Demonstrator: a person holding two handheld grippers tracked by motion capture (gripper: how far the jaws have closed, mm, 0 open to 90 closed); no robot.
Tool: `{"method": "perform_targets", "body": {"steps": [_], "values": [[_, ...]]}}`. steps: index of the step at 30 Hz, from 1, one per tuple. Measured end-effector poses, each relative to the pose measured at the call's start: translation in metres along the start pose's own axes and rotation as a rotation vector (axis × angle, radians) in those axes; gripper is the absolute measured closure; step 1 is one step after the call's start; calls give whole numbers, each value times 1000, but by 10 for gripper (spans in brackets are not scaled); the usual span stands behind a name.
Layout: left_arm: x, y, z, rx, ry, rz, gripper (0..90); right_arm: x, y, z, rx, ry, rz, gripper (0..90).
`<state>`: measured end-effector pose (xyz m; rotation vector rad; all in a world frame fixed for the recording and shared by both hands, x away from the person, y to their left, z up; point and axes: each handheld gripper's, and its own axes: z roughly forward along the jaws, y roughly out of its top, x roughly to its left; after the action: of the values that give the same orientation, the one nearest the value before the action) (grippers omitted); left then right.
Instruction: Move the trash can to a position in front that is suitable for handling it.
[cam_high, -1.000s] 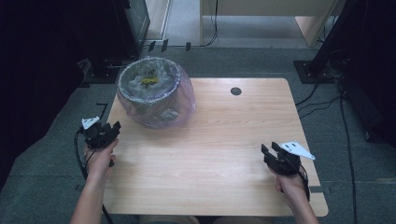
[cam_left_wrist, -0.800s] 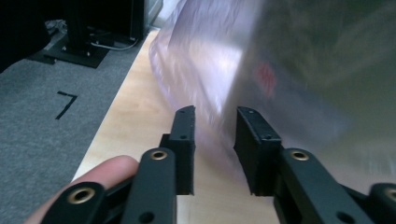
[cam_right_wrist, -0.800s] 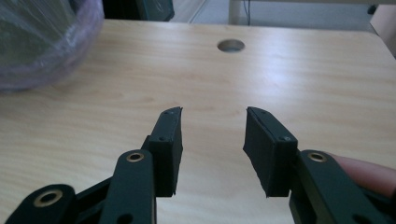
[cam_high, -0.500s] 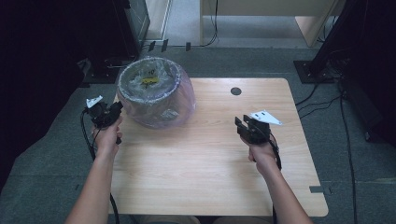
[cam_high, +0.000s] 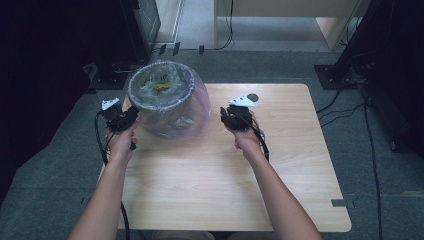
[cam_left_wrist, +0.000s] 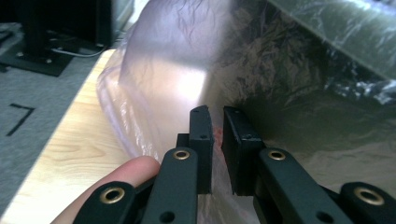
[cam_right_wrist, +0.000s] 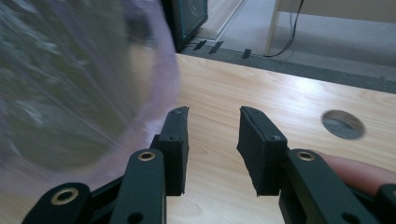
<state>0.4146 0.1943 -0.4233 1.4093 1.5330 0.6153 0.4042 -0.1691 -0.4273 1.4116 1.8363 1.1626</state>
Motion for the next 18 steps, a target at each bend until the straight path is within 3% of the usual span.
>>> {"method": "perform_targets", "body": {"steps": [4,6,9,11,12,14,15,18], "values": [[-6,-2,-3,-6,-18,16,829,8,6,17,1,6,-1,636],[-12,-2,-7,-22,-36,53,826,10,11,25,6,-8,-5,637],[-12,1,-8,-40,-24,59,807,10,16,31,3,-6,5,648],[-8,5,-6,-48,-1,48,782,12,23,39,-7,-7,5,672],[-2,9,-2,-47,37,34,770,13,26,42,-9,-12,-1,684],[2,10,2,-44,46,15,769,15,28,45,-11,-9,-3,696],[8,13,8,-36,55,-15,770,19,34,51,-12,-6,-7,720],[10,16,13,-33,54,-29,773,23,39,55,-13,-5,-9,739]]}}
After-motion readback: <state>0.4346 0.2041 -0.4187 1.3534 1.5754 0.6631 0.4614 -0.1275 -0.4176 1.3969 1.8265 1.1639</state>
